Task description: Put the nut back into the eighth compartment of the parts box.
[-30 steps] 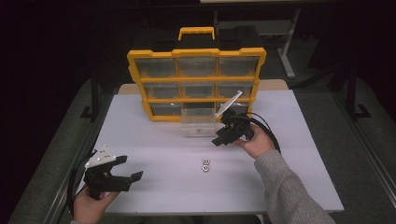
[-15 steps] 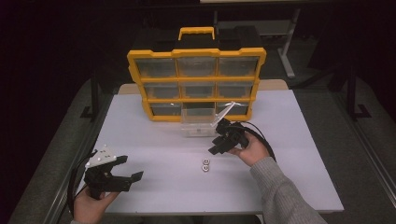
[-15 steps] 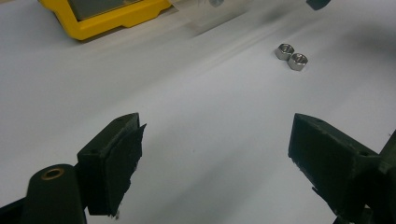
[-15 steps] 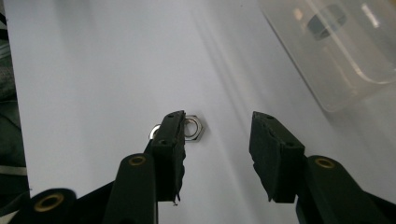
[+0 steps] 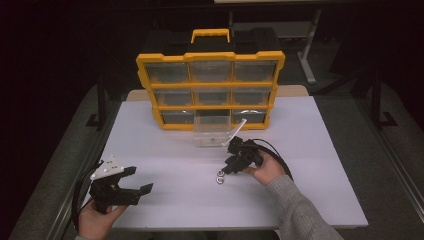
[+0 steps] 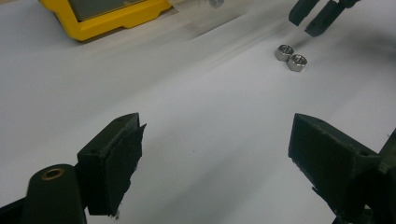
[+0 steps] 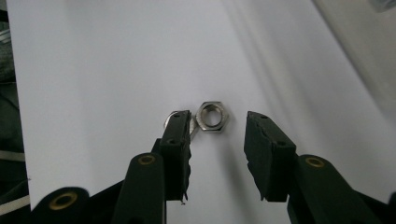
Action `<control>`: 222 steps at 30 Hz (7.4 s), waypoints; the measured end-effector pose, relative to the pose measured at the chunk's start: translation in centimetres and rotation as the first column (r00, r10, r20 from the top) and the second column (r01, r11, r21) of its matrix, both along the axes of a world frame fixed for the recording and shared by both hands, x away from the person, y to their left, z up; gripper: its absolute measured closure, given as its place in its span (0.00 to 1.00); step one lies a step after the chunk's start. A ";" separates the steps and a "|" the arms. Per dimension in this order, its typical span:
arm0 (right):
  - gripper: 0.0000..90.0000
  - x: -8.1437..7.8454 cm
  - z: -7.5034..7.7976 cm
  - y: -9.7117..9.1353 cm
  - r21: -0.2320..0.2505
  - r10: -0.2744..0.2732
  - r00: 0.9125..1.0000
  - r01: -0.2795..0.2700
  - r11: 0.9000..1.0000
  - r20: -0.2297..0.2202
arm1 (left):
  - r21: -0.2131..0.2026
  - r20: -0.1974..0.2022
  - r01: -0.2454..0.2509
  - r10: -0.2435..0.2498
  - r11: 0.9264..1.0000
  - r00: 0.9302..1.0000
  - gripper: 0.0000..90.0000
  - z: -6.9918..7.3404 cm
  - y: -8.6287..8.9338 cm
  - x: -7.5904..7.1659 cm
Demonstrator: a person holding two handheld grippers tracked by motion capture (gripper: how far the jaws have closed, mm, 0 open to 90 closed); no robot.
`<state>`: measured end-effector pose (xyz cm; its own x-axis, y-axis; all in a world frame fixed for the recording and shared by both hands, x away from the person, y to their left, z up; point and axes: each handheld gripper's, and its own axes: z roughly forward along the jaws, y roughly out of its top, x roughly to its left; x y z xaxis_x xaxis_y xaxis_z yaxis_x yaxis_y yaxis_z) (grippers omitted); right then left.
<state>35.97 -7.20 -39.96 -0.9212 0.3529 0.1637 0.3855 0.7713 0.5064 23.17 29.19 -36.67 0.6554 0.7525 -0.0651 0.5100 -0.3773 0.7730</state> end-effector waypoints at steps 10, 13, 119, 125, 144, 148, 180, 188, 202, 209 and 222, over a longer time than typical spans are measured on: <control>0.66 -1.5 -1.6 0.3 -0.001 0.032 0.999 -0.032 0.999 -0.037 | -0.005 0.002 0.000 0.000 1.000 1.000 0.19 0.0 -0.1 0.0; 0.66 -1.9 -1.9 0.5 -0.006 0.039 0.998 -0.039 0.999 -0.049 | -0.004 0.002 -0.002 0.002 1.000 1.000 0.19 0.1 0.0 0.0; 0.77 5.0 10.4 1.2 0.053 0.000 0.999 -0.003 0.999 0.051 | -0.014 0.011 -0.005 0.005 1.000 1.000 0.19 0.4 0.1 -0.1; 0.77 6.0 11.6 1.3 0.051 -0.007 0.997 0.003 0.999 0.072 | -0.012 0.013 -0.003 0.003 1.000 1.000 0.19 0.4 0.2 -0.1; 0.77 9.0 12.3 2.4 0.025 -0.071 0.995 0.069 0.997 0.070 | -0.008 0.011 -0.001 0.002 1.000 1.000 0.19 0.4 0.2 -0.1; 0.77 9.5 11.4 2.8 0.006 -0.078 0.995 0.078 0.997 0.060 | -0.010 0.011 -0.001 0.001 1.000 1.000 0.19 0.4 0.2 -0.1; 0.77 11.5 6.4 3.2 -0.024 -0.135 0.991 0.135 0.991 0.006 | -0.010 0.010 0.001 0.000 1.000 1.000 0.19 0.4 0.2 -0.1; 0.77 11.6 5.4 3.1 -0.038 -0.148 0.989 0.148 0.988 -0.003 | -0.011 0.010 0.000 0.001 1.000 1.000 0.19 0.4 0.2 -0.1; 0.71 11.1 6.2 2.5 -0.012 -0.160 0.987 0.160 0.987 0.015 | -0.011 0.011 0.000 0.000 1.000 1.000 0.19 0.4 0.2 -0.1; 0.69 10.0 7.2 1.6 0.010 -0.141 0.990 0.141 0.990 0.022 | -0.011 0.009 0.000 0.001 1.000 1.000 0.19 0.4 0.1 -0.2; 0.64 6.4 8.2 -0.3 0.057 -0.094 0.995 0.092 0.994 0.032 | 0.001 0.009 0.005 -0.005 1.000 1.000 0.19 0.4 0.1 -0.1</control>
<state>42.40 -7.46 -31.79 -0.8901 0.4289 0.1543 0.4362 0.7034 0.5612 23.04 29.26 -36.24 0.6596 0.7493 -0.0583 0.5011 -0.3807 0.7771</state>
